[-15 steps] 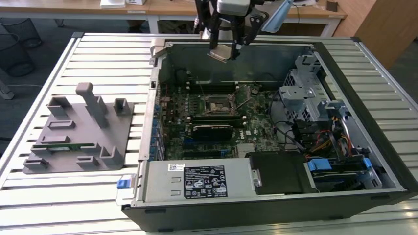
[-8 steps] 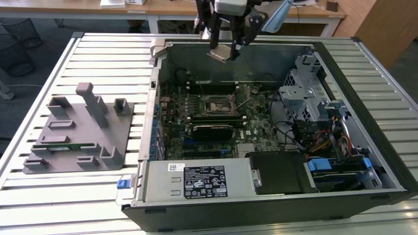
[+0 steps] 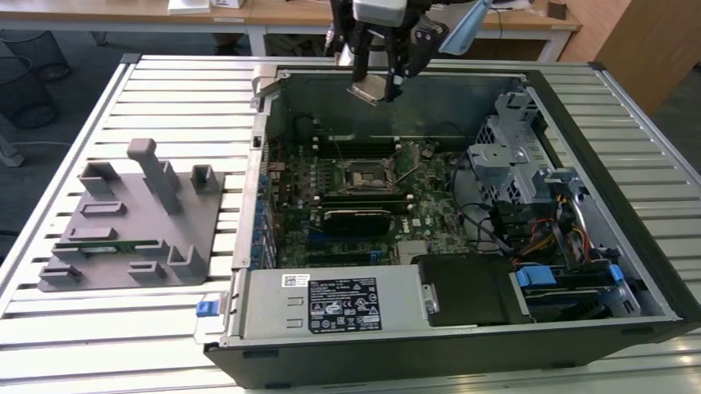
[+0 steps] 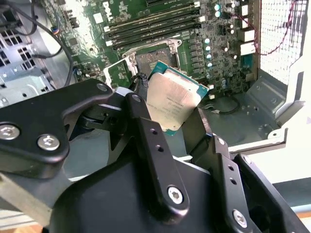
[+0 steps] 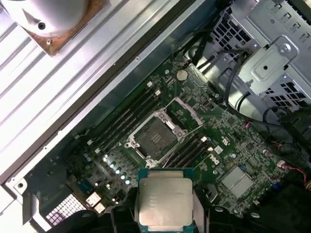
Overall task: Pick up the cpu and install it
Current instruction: 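Place the cpu into insertion slot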
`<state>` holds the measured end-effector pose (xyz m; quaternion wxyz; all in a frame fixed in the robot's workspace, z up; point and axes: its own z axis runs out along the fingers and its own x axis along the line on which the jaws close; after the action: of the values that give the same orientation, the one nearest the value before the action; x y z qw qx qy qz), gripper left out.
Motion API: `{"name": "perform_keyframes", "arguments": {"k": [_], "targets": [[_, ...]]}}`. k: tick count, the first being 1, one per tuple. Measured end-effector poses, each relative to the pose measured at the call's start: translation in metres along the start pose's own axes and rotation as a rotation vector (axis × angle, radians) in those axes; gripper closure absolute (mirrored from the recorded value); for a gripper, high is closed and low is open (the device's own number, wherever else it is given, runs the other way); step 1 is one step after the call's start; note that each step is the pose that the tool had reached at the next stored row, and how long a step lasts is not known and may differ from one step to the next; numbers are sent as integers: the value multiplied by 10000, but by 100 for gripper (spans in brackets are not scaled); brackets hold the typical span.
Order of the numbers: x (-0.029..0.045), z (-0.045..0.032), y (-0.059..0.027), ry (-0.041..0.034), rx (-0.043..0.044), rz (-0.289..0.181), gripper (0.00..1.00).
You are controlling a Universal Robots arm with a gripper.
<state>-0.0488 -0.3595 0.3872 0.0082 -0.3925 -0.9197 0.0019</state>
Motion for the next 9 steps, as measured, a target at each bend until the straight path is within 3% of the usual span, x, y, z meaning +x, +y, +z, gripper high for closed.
{"name": "perform_keyframes", "arguments": {"k": [4,9], "targets": [[0,10,0,-11,-11,647,47],[0,27,0,-80,-80,1337,47]]}}
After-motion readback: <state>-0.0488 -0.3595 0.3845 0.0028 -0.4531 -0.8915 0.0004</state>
